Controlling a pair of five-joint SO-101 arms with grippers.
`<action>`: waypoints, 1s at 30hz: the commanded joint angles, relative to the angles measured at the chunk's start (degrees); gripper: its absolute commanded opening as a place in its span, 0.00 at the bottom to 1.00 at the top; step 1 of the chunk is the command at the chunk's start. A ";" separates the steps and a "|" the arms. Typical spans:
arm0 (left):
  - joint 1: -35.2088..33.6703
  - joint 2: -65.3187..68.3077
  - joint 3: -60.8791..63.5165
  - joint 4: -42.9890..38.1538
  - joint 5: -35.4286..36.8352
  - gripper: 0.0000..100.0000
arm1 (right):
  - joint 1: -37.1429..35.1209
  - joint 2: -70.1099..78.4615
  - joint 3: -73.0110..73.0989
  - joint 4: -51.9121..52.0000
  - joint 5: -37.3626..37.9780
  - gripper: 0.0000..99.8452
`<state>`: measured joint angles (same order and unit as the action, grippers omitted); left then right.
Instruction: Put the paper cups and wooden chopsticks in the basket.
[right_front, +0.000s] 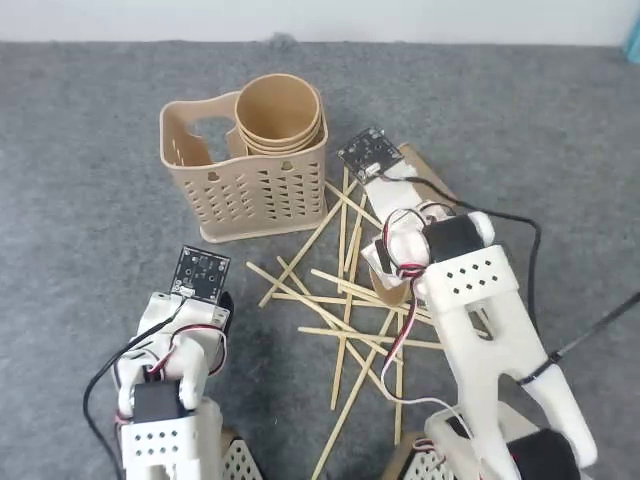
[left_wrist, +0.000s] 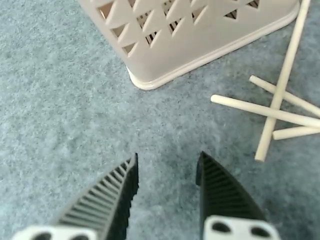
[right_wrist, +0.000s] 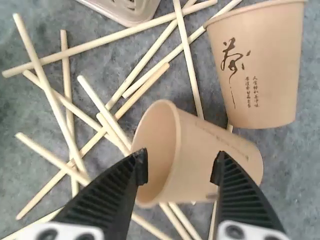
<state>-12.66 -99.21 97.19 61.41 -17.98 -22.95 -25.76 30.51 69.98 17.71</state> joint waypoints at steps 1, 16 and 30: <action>-0.53 -1.14 -0.31 -0.09 -0.62 0.18 | 3.21 -2.33 2.46 -4.79 3.60 0.20; -0.53 -1.14 -0.31 -0.09 -0.62 0.18 | 31.34 1.01 8.88 -19.38 12.84 0.20; -0.53 -1.14 -0.31 -0.09 -0.62 0.18 | 36.70 6.20 8.79 -22.73 12.48 0.01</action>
<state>-12.66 -99.21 97.19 61.41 -17.98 12.92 -19.52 40.00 47.47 29.67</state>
